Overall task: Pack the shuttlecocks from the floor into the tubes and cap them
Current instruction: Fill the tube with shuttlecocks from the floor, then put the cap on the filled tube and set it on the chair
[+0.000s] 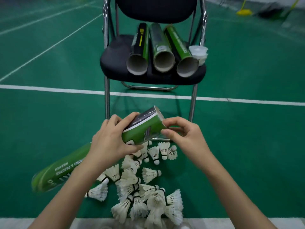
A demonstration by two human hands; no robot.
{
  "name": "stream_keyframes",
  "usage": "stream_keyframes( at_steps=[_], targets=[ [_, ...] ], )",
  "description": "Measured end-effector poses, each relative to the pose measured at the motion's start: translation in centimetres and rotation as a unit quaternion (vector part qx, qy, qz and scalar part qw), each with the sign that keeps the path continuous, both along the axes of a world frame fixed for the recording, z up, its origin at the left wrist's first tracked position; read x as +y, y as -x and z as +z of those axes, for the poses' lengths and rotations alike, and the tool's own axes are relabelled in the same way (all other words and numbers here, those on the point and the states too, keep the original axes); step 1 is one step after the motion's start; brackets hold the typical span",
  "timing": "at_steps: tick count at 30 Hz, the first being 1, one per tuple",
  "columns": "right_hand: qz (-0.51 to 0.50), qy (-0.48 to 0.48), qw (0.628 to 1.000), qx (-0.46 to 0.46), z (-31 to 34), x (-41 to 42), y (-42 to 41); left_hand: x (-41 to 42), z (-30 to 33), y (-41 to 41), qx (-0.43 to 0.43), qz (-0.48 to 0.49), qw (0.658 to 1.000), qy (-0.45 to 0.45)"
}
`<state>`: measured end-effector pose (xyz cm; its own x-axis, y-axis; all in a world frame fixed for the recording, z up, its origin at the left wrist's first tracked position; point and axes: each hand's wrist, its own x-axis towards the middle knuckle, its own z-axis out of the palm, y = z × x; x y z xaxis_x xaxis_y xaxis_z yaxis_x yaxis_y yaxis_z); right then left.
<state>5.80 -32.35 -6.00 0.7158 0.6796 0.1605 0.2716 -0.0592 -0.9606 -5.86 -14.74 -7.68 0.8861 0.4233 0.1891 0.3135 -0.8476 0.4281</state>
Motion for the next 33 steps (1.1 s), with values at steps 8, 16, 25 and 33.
stream_keyframes(
  at_steps=[8,16,25,33],
  targets=[
    [-0.067,0.006,0.992,-0.106,5.9,-0.9,-5.0,-0.6,5.0,-2.8,-0.032,-0.004,0.999,0.018],
    [-0.18,0.039,0.96,-0.213,9.7,0.9,-15.3,-0.4,7.7,-7.6,-0.096,-0.024,0.989,0.106],
    [-0.203,0.198,0.885,-0.368,8.4,5.3,-24.1,1.5,6.9,-10.6,-0.106,-0.045,0.981,0.158],
    [-0.244,0.259,0.855,-0.378,8.1,7.5,-25.9,2.1,6.1,-11.0,-0.124,-0.039,0.973,0.193]
  ],
)
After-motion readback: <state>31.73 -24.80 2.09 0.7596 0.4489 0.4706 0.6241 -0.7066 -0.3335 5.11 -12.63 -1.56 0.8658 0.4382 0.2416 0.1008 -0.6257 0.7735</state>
